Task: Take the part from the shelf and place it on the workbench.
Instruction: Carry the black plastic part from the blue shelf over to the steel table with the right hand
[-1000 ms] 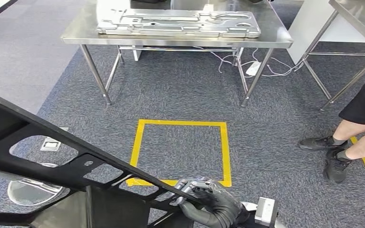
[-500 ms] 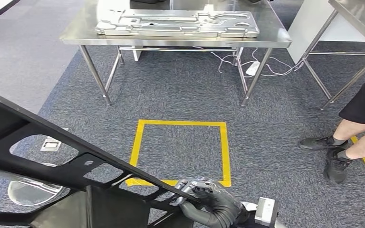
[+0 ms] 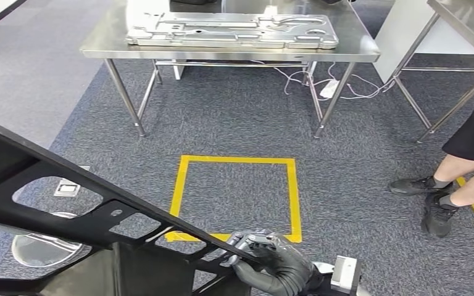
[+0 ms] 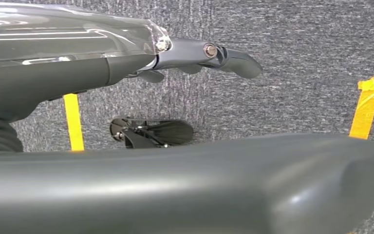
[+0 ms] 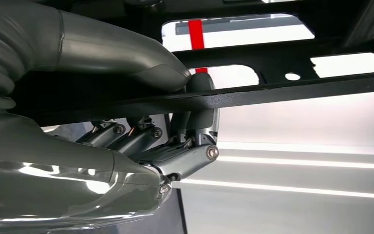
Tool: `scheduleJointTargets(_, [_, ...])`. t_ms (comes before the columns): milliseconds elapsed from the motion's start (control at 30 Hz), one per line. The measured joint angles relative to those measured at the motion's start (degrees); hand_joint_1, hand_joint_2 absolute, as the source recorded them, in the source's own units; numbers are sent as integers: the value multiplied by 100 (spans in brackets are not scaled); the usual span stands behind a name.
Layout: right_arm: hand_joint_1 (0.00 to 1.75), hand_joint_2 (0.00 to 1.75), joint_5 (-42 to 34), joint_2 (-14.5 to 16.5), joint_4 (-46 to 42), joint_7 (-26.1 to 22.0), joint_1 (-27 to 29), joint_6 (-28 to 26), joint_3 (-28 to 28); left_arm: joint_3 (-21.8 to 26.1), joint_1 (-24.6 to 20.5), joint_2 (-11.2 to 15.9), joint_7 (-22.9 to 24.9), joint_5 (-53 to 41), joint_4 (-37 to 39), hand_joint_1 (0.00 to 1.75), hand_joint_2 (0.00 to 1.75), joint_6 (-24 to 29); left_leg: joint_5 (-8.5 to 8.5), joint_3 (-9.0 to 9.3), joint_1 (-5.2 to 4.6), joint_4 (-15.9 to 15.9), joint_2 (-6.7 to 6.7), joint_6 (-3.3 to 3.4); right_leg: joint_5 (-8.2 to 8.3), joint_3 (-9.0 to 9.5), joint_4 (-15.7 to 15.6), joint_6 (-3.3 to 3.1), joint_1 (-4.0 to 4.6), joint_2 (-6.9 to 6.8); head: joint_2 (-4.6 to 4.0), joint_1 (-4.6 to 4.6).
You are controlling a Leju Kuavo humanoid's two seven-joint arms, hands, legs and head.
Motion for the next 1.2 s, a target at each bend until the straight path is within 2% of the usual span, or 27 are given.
scheduleJointTargets(67, [175,175,-2,6,-11,-1,-3,0,0,0,-7,-1,-3,0,-1,0,175,0,47,28,24,-73,-4,75,-111,-54,135,12,2,50,0,1])
scheduleJointTargets(100, [175,175,-3,6,-16,-2,-2,0,-1,0,-12,-1,-4,0,-1,0,175,1,65,43,36,-105,-5,107,-247,-162,365,-1,9,86,0,2])
scheduleJointTargets(167, [175,175,-4,1,-14,-2,8,0,-3,0,-18,0,-5,1,-1,0,175,1,65,48,23,-115,-12,129,-574,-539,1109,-42,30,135,0,2])
scheduleJointTargets(200, [175,175,-4,-2,-12,-2,16,1,-4,0,-16,0,-5,2,-1,0,175,1,61,52,12,-114,-21,132,-664,-727,1446,-52,37,140,0,1])
scheduleJointTargets(233, [175,175,-4,-4,-10,-2,21,1,-4,0,-14,0,-5,2,-1,0,175,-2,53,61,2,-113,-34,132,-648,-840,1611,-60,43,142,0,1])
scheduleJointTargets(267, [175,175,-4,-5,-9,-2,23,1,-4,0,-12,-1,-5,2,-1,0,175,-4,41,78,-5,-111,-51,125,-519,-849,1556,-68,49,145,0,2])
scheduleJointTargets(333, [175,175,-4,-5,-9,-2,23,1,-4,0,-12,-3,-7,2,-1,0,175,-7,-6,138,-9,-106,-88,91,-70,-593,895,-108,69,173,0,2])
scheduleJointTargets(367, [175,175,-4,-5,-8,-2,24,2,-4,0,-14,-7,-9,2,0,0,175,-7,-38,164,-17,-95,-106,59,87,-439,545,-133,82,193,0,1])
scheduleJointTargets(400, [175,175,-4,-5,-8,-2,24,2,-4,0,-17,-10,-11,2,1,0,175,-7,-63,175,-19,-86,-119,25,159,-326,292,-159,93,211,0,0])
scheduleJointTargets(433, [175,175,-4,-5,-9,-3,27,2,-4,0,-17,-14,-13,2,1,0,175,-7,-82,174,-16,-80,-127,-8,154,-273,174,-181,107,224,0,-1])
scheduleJointTargets(533, [175,175,-5,-1,-18,-4,34,1,-10,0,-18,-16,-16,2,1,0,175,-7,-127,178,5,-75,-129,-103,94,-229,101,-247,111,214,0,-8])
scheduleJointTargets(600, [175,175,-6,5,-26,-4,32,0,-13,-1,-26,-21,-19,2,1,0,175,-7,-281,63,26,191,-106,-187,77,-173,60,-306,74,182,0,-21])
scheduleJointTargets(633, [175,175,-6,7,-28,-4,34,0,-13,-1,-26,-25,-20,2,1,0,175,-7,-416,-98,52,498,-91,-230,60,-145,52,-327,64,163,0,-28])
scheduleJointTargets(700, [175,175,-7,9,-28,-4,43,0,-14,0,-15,-26,-21,2,1,0,175,-7,-658,-549,114,1250,-78,-306,11,-99,52,-338,56,139,0,-32])
scheduleJointTargets(733, [175,175,-7,8,-27,-4,52,0,-14,0,-5,-26,-21,2,1,0,175,-7,-655,-717,140,1477,-73,-334,-18,-67,53,-326,50,133,0,-31])
scheduleJointTargets(767, [175,175,-7,9,-27,-4,58,0,-14,0,3,-26,-21,2,1,0,175,-7,-533,-788,162,1493,-67,-356,-53,-23,53,-308,39,130,0,-31])
scheduleJointTargets(800, [175,175,-7,10,-27,-4,63,0,-14,0,9,-26,-21,2,1,0,175,-7,-306,-749,181,1286,-58,-373,-92,34,54,-285,24,128,0,-31])
scheduleJointTargets(833, [175,175,-7,11,-27,-4,67,0,-14,0,12,-26,-21,2,1,0,175,-7,-28,-625,198,913,-41,-388,-138,101,54,-258,6,125,0,-31])
scheduleJointTargets(867, [175,175,-7,13,-27,-4,68,0,-15,0,12,-28,-21,2,2,0,175,-7,169,-489,197,581,-23,-399,-181,161,46,-225,-2,122,0,-32])
scheduleJointTargets(900, [175,175,-7,15,-27,-5,67,0,-16,-1,9,-31,-25,2,5,0,175,-7,273,-371,189,310,-7,-389,-215,201,44,-188,-4,123,0,-39])
scheduleJointTargets(933, [175,175,-7,17,-29,-5,65,0,-17,-1,4,-34,-28,2,8,0,175,-8,283,-308,175,166,2,-361,-239,219,38,-150,0,124,0,-45])
scheduleJointTargets(1067, [175,175,-3,22,-39,-8,53,-5,-22,-1,16,-36,-47,2,11,0,175,-8,162,-260,153,90,-14,-175,-311,261,16,-14,-6,120,0,-54])
scheduleJointTargets(1100, [175,175,2,23,-42,-9,45,-10,-24,-1,14,-36,-51,2,11,0,175,-8,151,-233,157,75,-18,-132,-396,211,156,-2,-6,123,0,-50])
scheduleJointTargets(1133, [175,175,13,23,-45,-14,41,-24,-26,-2,8,-36,-55,2,11,0,175,-8,136,-202,155,63,-19,-89,-531,79,435,-5,0,128,0,-48])
scheduleJointTargets(1200, [175,175,63,21,-44,-39,50,-66,-28,-2,3,-37,-60,2,11,0,175,-9,90,-155,119,62,-18,-22,-826,-390,1264,-37,28,135,0,-44])
